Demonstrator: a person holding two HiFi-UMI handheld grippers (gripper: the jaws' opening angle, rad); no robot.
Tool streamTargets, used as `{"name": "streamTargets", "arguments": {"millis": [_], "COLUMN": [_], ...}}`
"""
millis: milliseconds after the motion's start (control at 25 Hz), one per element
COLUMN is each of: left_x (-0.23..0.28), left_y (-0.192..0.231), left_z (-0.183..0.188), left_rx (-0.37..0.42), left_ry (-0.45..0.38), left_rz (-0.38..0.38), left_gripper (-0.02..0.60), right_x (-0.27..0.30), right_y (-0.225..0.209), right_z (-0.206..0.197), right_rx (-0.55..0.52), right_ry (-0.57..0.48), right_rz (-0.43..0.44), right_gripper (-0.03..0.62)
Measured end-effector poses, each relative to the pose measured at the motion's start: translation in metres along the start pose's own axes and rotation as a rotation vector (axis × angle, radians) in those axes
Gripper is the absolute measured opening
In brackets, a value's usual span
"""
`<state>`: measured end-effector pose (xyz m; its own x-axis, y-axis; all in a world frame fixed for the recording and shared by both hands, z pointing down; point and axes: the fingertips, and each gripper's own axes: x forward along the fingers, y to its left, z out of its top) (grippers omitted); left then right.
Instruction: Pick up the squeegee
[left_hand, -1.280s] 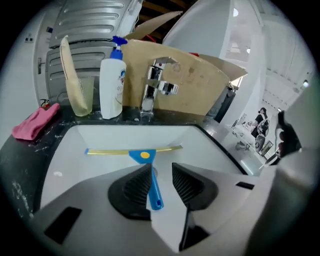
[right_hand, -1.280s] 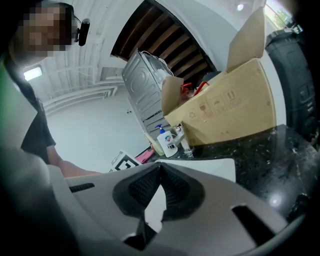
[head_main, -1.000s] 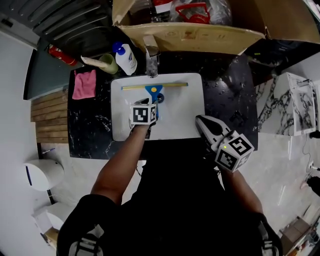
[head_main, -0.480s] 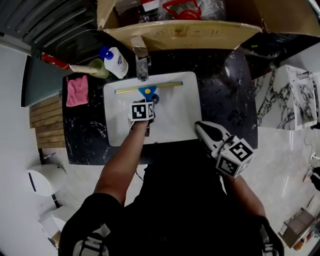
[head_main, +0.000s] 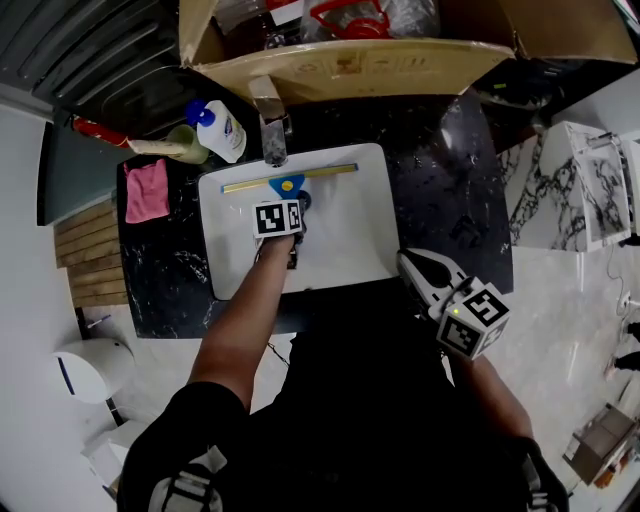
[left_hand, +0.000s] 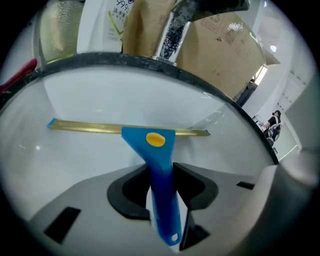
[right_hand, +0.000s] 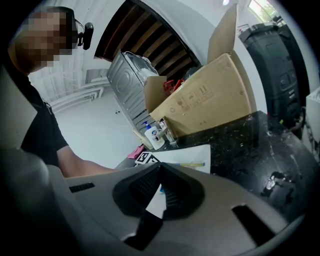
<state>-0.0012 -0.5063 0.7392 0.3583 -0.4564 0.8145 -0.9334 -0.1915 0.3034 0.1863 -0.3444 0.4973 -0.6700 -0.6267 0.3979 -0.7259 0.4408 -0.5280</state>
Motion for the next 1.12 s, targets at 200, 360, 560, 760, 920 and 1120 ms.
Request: {"name": "streamTargets", "arguments": {"millis": [200,360,560,760,920,1120], "left_x": [-0.005,-0.019,-0.051,-0.093,-0.125,-0.169], "left_y": [-0.001,-0.008,-0.021,-0.034,-0.043,-0.047], "left_z": [0.001,0.005,0.011,0.024,0.025,0.021], "left_rx": [-0.066,-0.088,-0.088,-0.098,-0.089,-0.049], "left_ry": [-0.002,-0.006,-0.035,-0.1,-0.129,-0.182], "left_rz": [-0.029,-0.077,-0.149,-0.231,-0.285,-0.336], "left_gripper": [0.146,0.144,0.143,0.143,0.143,0.143], "right_x": [-0.003,0.0,0.009,0.02,0.024,0.026], "right_y": [0.0,0.008,0.027,0.052,0.072,0.095], "right_z": [0.001,0.004,0.011,0.018,0.021,0.018], "right_rx": [-0.021,-0.032,-0.044,-0.071,-0.088,-0.093], "right_ry": [-0.006,-0.012,-0.039,-0.067,-0.096,-0.14], "right_rz": [-0.03,-0.031,-0.021,-0.011,-0.01,-0.016], "right_gripper": [0.009,0.009,0.009,0.009,0.009,0.009]}}
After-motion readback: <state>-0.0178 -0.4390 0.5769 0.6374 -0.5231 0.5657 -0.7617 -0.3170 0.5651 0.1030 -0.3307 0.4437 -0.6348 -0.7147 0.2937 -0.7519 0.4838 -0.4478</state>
